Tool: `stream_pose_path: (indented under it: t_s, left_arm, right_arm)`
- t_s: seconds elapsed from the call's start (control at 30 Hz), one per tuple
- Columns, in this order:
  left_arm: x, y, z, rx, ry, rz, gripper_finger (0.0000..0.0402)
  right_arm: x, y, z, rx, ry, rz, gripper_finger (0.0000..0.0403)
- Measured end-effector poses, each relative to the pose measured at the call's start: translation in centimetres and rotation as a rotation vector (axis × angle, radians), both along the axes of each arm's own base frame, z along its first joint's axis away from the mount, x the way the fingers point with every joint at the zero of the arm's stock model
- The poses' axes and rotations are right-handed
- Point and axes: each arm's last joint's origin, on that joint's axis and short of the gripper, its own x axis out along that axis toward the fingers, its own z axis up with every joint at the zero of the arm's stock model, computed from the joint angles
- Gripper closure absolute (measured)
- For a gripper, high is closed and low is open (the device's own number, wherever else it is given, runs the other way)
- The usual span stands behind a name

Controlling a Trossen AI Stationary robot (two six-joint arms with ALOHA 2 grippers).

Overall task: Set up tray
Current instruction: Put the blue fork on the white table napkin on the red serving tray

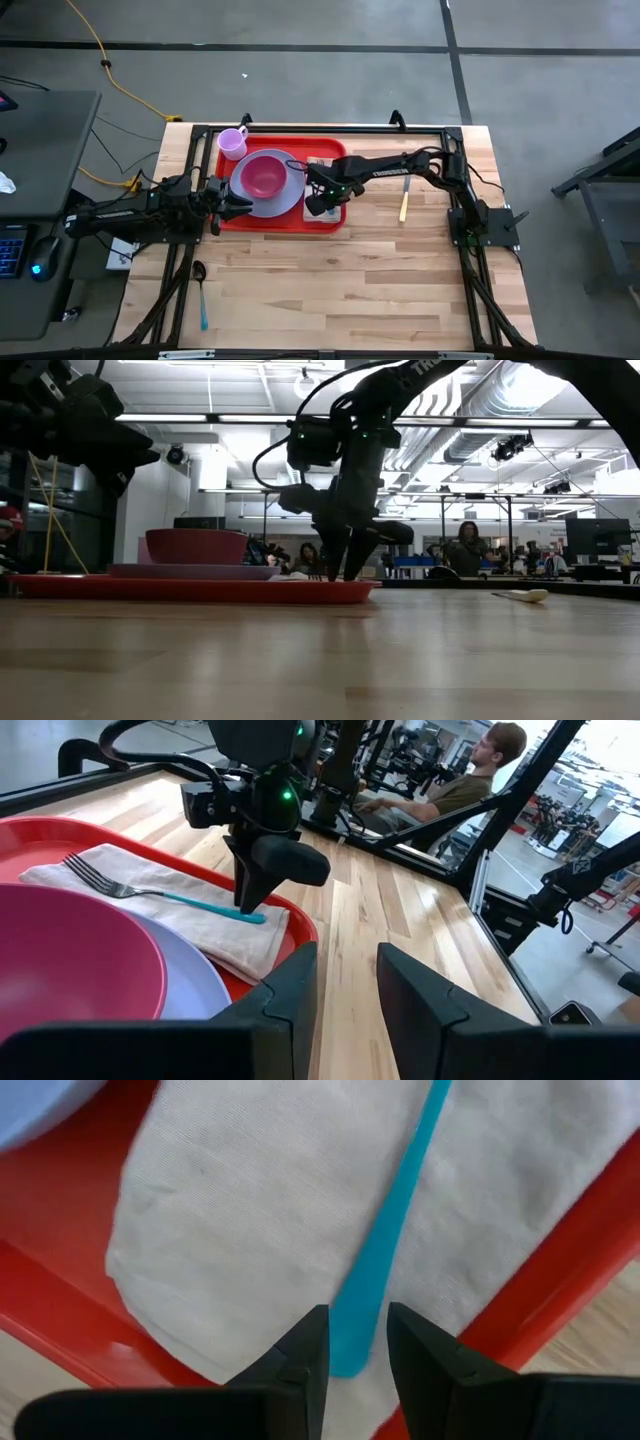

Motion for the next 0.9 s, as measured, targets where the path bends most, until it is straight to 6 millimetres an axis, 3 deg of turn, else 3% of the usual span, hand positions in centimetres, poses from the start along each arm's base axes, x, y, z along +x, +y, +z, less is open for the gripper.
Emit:
stream_pose_path:
  t_s: [0.9]
  left_arm:
    - [0.0,0.0,0.0,0.0,0.0,0.0,0.0263]
  right_arm:
    - [-0.03,0.18,-0.03,-0.029,0.011,0.006,0.0321]
